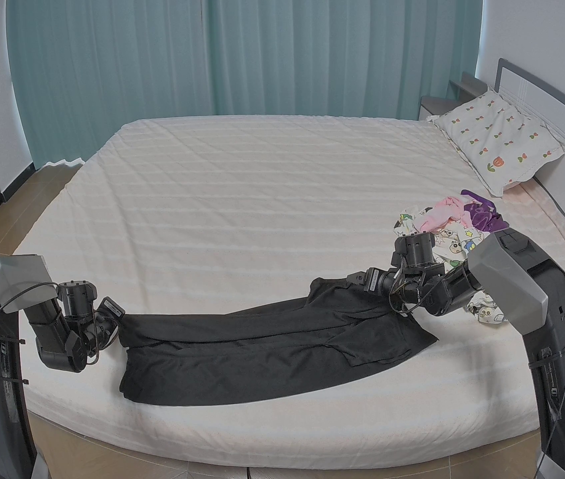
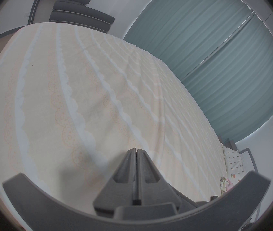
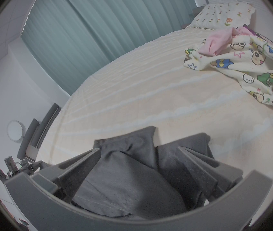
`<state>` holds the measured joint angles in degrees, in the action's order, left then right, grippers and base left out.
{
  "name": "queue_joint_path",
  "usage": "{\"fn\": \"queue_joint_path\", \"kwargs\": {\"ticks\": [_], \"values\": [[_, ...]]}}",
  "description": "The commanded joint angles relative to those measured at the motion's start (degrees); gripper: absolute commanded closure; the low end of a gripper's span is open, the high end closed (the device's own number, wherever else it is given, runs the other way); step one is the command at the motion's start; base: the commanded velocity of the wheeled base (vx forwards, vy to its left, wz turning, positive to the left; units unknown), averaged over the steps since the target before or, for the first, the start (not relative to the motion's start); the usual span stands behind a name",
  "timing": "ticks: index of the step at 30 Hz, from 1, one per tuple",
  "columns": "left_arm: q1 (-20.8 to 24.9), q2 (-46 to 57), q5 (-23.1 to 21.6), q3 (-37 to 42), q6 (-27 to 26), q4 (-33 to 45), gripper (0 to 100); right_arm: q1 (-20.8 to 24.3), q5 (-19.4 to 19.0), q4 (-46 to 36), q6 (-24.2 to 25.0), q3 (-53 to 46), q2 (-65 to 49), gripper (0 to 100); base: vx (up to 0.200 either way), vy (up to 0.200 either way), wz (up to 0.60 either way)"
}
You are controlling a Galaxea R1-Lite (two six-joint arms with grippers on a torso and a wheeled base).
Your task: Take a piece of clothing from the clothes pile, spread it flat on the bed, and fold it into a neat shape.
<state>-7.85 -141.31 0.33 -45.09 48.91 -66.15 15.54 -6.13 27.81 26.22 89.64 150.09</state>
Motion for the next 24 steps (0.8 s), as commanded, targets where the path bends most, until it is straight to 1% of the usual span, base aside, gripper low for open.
{"fn": "queue_joint_path", "kwargs": {"ticks": [1, 4, 5, 15, 20, 24], "values": [[-0.1, 0.1, 0.0, 0.0, 0.0, 0.0, 100, 0.2, 0.1, -0.4, -1.2, -0.6, 2.0, 0, 0.0, 0.0, 0.0], [0.0, 0.1, 0.0, 0.0, 0.0, 0.0, 100, 0.0, 0.2, -3.4, -2.2, -1.3, 1.4, 0, 0.0, 0.0, 0.0], [0.0, 0.1, 0.1, 0.0, 0.0, 0.0, 100, -0.2, 0.2, -4.4, -2.7, -1.6, 1.0, 100, 0.0, 0.0, 0.0], [0.0, 0.1, 0.1, 0.0, 0.0, 0.0, 100, -2.5, 0.0, -4.7, -2.8, -7.3, -4.1, 100, 0.0, 0.0, 0.0], [-0.1, 0.1, 0.1, 0.0, 0.0, 0.0, 100, -2.6, -0.2, -4.5, -2.6, -11.0, -5.2, 100, 0.0, 0.0, 0.0], [0.0, 0.1, 0.1, 0.1, -0.1, 0.0, 100, -2.7, -0.2, -2.5, -2.8, -13.3, -5.3, 100, 0.0, 0.0, 0.0]]}}
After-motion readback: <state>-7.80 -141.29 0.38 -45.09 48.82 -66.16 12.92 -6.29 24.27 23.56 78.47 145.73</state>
